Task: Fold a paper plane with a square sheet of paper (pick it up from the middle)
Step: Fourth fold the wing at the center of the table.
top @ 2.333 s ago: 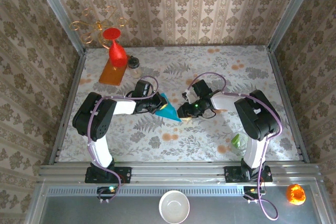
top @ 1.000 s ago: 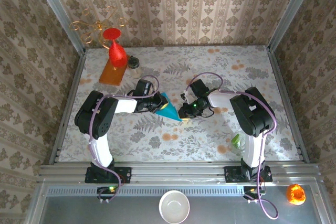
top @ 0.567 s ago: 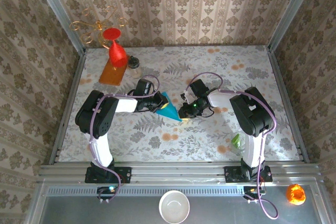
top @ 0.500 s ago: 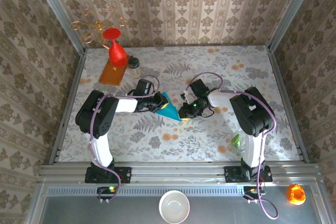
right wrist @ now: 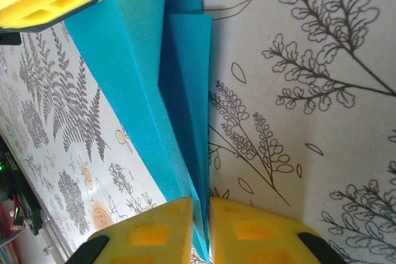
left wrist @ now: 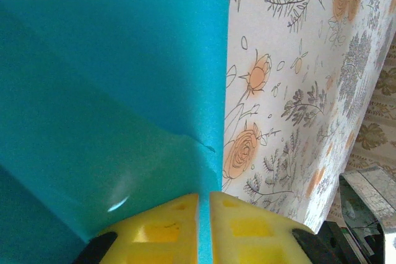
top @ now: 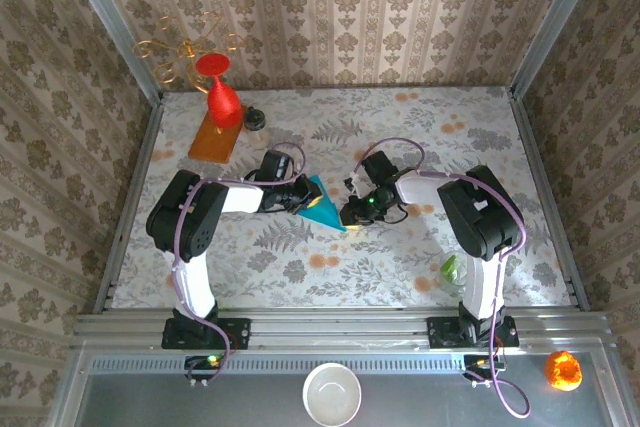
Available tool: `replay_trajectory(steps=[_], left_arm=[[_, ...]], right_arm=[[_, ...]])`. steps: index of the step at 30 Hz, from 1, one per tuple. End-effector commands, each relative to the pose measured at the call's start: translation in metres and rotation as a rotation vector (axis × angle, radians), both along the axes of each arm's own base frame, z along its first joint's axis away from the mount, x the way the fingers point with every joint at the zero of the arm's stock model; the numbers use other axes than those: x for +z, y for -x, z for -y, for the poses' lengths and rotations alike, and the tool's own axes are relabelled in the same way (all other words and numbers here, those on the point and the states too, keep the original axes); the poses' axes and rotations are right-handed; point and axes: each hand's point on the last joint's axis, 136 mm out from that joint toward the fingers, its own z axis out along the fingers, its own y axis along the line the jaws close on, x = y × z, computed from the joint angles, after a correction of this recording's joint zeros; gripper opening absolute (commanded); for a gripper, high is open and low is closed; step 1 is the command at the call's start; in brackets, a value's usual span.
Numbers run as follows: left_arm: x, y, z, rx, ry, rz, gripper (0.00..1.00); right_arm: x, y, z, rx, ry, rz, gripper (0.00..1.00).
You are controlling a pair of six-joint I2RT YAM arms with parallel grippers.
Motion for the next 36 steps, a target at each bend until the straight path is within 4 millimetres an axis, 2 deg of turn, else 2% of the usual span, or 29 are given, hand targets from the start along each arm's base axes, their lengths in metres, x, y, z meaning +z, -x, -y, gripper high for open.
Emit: replay_trajectory(steps=[1,5,9,17,25,36], left_arm=[[-0.006,-0.001,-0.002,-0.018,-0.018,-0.012,0.15],[-0.006,0.001,-0.002,-0.022,-0.016,-0.013,0.15],[-0.004,0.0,-0.002,-0.024,-0.015,-0.008,0.15],[-0.002,0.0,0.0,-0.031,-0.008,-0.005,0.15],[0.0,-0.001,0.001,-0.033,-0.003,-0.002,0.15],[0.018,-0.005,0.005,-0.043,0.02,0.041,0.16]], right_arm=[[-0.014,0.009,0.004,-0.005,0.055,-0.028,0.24],[0.016,-0.006,0.0,-0.032,0.026,0.057,0.34],[0.027,-0.022,-0.002,-0.041,0.04,0.116,0.37],[0.021,-0.043,-0.008,-0.034,0.102,0.142,0.39],[0.01,-0.042,-0.021,0.011,0.107,0.109,0.4],[-0.011,-0.033,-0.022,0.012,0.11,0.044,0.3]])
